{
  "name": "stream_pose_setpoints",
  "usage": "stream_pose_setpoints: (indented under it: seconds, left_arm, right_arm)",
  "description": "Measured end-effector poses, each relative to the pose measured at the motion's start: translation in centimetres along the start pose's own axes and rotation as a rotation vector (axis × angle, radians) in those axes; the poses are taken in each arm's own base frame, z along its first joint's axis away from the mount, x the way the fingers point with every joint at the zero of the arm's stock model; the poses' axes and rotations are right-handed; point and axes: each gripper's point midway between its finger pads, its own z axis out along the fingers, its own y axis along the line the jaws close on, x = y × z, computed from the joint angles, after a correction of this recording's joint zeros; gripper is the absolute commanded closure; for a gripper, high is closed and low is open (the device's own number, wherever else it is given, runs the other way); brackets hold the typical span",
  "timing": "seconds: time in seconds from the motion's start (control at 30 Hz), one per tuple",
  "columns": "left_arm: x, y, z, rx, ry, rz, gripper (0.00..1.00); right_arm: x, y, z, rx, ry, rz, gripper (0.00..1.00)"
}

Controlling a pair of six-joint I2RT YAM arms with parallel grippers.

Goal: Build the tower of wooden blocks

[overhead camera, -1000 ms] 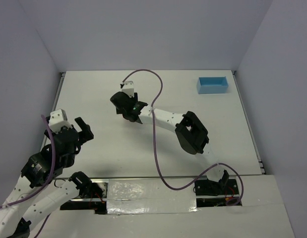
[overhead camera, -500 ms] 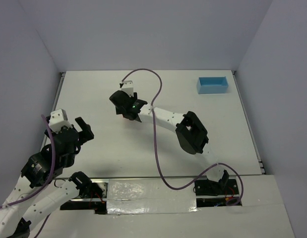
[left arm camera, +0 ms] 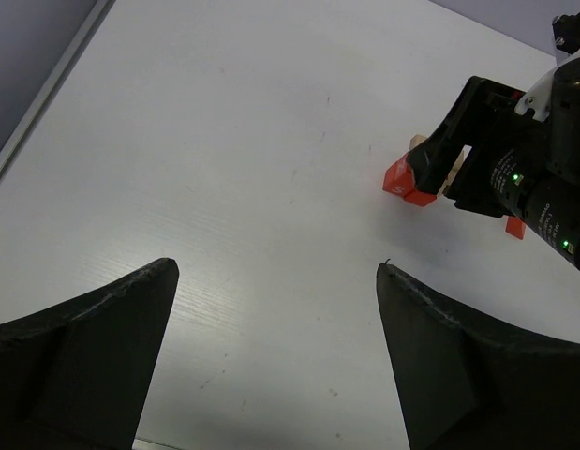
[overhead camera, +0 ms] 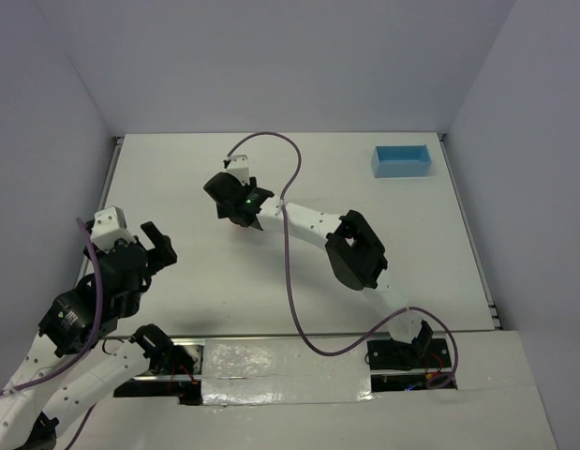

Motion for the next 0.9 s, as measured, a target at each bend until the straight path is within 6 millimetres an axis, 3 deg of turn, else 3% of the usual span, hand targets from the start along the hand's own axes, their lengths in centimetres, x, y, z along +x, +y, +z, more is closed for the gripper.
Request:
stream_pose_setpoints:
  seconds: [0.9]
  left_arm:
    - [0.12, -0.13, 0.00, 0.007, 0.005, 0.000, 0.01]
  right_arm:
    - [0.47, -0.66, 0.46, 0.017, 0.017, -0.006, 0.60]
